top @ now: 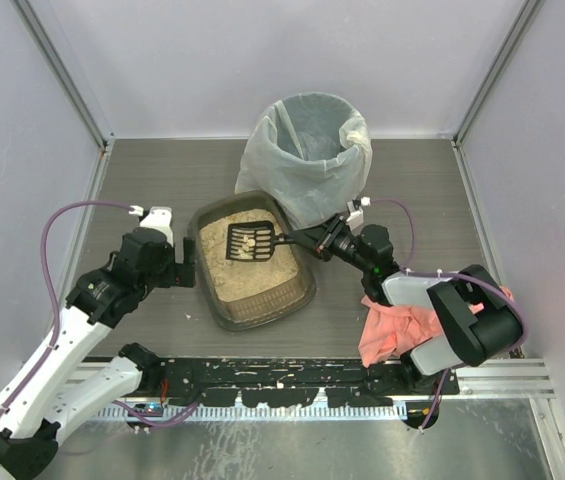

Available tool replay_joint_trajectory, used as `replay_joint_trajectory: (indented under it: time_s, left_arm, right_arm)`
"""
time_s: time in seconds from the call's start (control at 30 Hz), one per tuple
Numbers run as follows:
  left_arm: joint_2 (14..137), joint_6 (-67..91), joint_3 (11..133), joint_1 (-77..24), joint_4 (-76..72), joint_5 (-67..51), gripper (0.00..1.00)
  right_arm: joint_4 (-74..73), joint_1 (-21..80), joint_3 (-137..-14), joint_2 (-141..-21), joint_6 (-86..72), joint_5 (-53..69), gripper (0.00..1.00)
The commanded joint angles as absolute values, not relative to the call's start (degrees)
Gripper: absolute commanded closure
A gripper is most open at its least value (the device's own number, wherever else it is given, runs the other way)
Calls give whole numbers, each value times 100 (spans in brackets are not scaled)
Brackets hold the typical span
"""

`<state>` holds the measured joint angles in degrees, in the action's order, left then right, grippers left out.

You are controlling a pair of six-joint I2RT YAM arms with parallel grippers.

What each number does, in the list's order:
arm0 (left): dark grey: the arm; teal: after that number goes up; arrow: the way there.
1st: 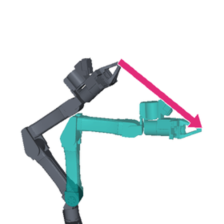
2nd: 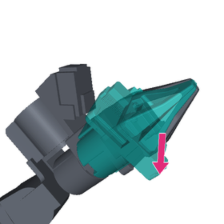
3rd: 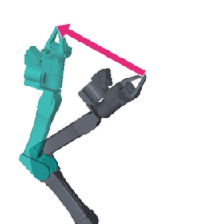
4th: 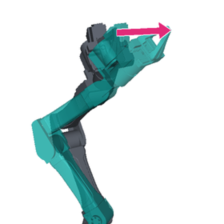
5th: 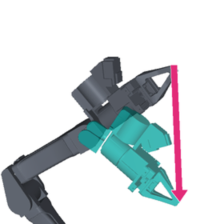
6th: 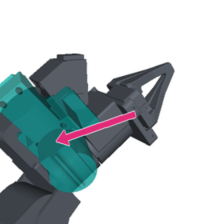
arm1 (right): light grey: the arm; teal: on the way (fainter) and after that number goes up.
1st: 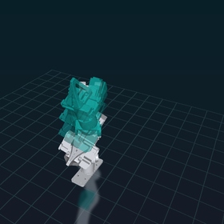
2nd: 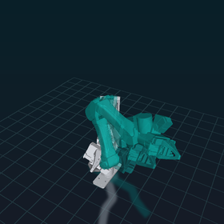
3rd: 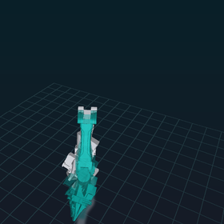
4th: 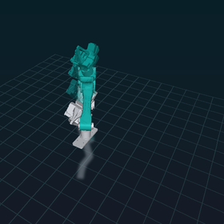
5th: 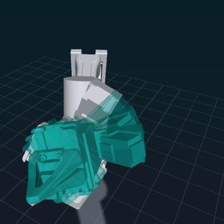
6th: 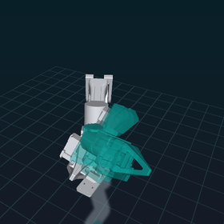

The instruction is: Clean the litter box

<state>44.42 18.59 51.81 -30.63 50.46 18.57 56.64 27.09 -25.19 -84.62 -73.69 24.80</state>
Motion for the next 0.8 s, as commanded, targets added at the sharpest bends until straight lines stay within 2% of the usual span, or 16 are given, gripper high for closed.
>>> replay_joint_trajectory:
  time_s: [0.0, 0.47, 0.77]
  left_arm:
    - [4202, 1844, 5098, -3085, 4578, 1841, 2]
    - [4148, 1881, 5059, -3085, 4542, 1899, 2]
    - [4187, 1881, 5066, -3087, 4578, 1916, 2]
  right_arm:
    - [5495, 2672, -2817, -8050, -7412, 2559, 99]
    - [2953, 2550, -4296, -6744, -6638, 1968, 99]
    - [2219, 1698, -5729, -6907, -6703, 1929, 99]
